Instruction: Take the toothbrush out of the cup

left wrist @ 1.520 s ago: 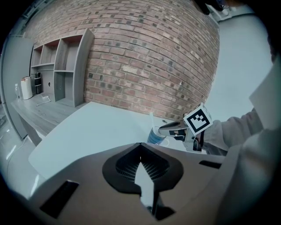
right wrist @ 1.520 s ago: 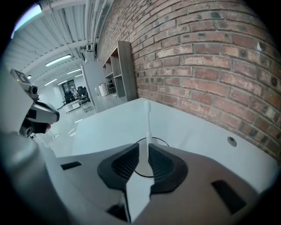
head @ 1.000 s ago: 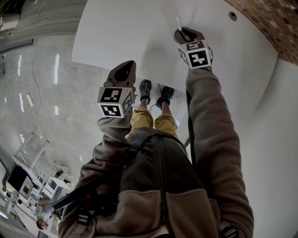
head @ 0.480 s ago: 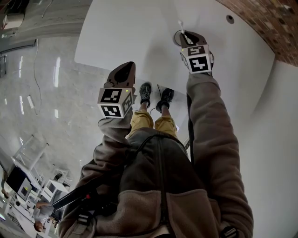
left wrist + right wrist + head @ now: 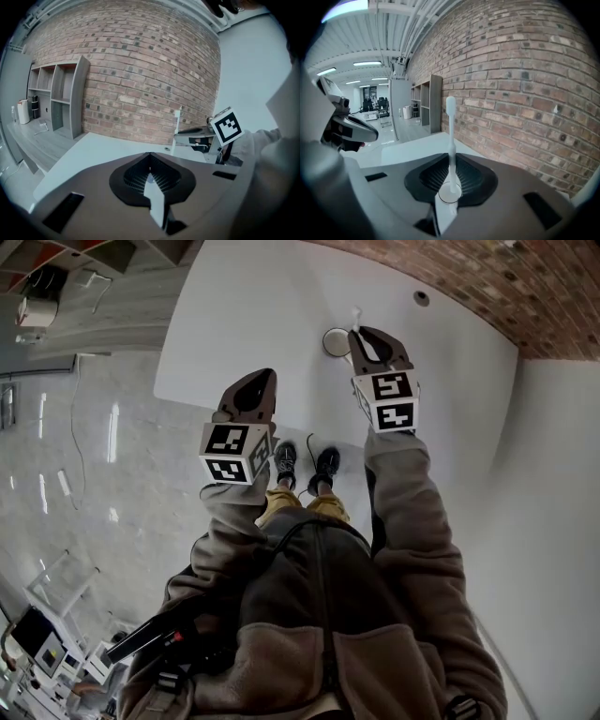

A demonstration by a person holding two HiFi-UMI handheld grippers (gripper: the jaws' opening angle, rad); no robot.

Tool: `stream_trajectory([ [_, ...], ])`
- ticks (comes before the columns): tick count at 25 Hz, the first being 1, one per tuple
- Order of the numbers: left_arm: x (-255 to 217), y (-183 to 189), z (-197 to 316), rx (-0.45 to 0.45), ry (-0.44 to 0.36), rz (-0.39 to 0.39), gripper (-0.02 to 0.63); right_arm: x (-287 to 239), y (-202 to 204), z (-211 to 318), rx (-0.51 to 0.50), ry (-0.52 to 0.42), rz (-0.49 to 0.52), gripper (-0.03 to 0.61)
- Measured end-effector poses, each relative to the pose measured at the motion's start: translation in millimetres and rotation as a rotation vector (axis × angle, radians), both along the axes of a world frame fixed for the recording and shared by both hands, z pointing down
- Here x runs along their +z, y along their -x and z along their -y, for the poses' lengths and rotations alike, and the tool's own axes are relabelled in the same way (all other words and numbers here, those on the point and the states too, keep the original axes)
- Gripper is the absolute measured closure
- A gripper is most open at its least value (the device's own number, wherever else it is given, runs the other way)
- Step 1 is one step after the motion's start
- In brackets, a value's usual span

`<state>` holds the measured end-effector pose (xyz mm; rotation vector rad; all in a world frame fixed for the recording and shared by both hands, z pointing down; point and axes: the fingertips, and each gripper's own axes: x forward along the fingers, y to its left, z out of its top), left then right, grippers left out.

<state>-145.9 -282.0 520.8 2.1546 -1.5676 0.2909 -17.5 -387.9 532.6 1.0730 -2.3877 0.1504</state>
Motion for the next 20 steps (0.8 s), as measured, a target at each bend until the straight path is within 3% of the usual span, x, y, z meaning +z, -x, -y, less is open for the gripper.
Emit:
stream_trajectory([
  [9,-109.1,-27.8,6.7,0.029,-0.215,-0.005,0.609,-123.4,-13.6,-46.0,0.037,-0.153,0.133,0.531],
  [15,-196.3,-31.0,16.5,0.0,-0.406,0.009,0.609,-201.7,-27.2,-59.5,0.094,-0.246,0.233,0.531],
  [20,-253.6,-44.4,10.4,0.028,-0.492,0.01,0.609,-257.6,-40.3,-77.3,0.112,-0.321,0.273,0.531],
])
